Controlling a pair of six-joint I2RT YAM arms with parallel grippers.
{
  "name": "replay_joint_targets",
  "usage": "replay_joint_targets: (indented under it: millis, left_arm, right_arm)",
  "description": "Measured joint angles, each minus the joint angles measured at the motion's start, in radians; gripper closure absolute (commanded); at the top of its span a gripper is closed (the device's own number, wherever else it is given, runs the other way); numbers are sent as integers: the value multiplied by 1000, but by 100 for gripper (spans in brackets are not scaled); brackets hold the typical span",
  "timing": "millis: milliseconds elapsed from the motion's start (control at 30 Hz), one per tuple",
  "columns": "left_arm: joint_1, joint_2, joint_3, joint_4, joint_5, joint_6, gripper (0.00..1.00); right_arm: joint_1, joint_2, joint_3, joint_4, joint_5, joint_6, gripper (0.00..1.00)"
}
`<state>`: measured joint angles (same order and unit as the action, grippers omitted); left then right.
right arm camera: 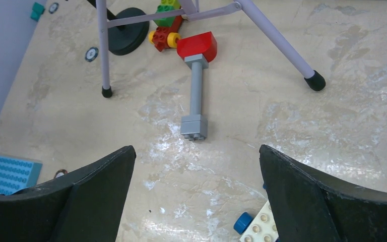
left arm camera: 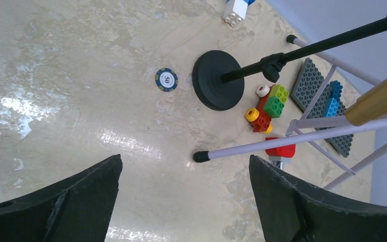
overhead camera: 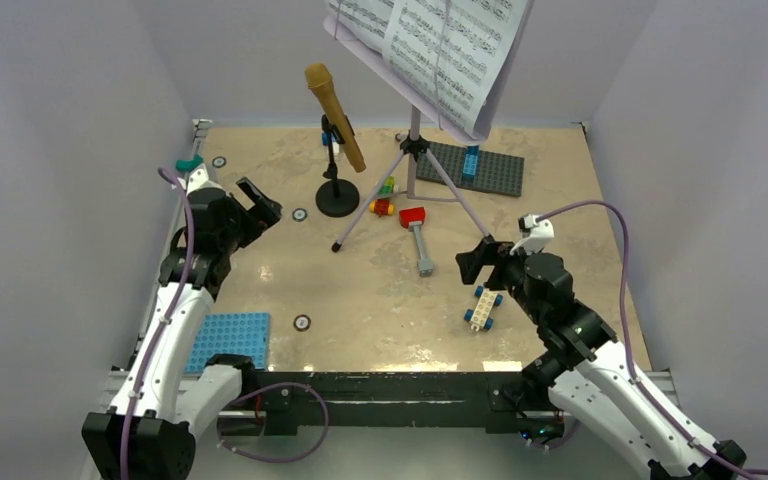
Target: Pack up the instrument practice props
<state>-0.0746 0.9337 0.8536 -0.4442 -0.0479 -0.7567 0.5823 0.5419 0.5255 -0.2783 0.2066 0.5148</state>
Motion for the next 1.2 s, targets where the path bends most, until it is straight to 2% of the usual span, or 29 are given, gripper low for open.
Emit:
replay_joint_targets:
  millis: [167,400,533,633,733,1000,1200]
  left_arm:
    - [0,-29,1,-29,-10,72,0]
    - [-3,-76,-2,-10,-1,152,0]
    - [-81,-64,-18,71,-15,212,0]
    - [-173,5,-12,159,-21,267,0]
    - [-201,108,-3,285,-11,325,1]
    - [-184,263,-63,727,82,532,13]
    - [-122,399,-83,953,214,569,25]
  right_arm:
    - [0,39,53,-48,20,-30,1]
    - [0,11,59,-52,12,-71,3]
    - [0,12,64,-50,7,-92,5]
    - [0,16,64,-49,-5,-98,6]
    - [0,22,71,-50,-20,-100,6]
    - [0,27,82,-51,-48,-108,6]
    - [0,34,82,-52,-69,-113,7]
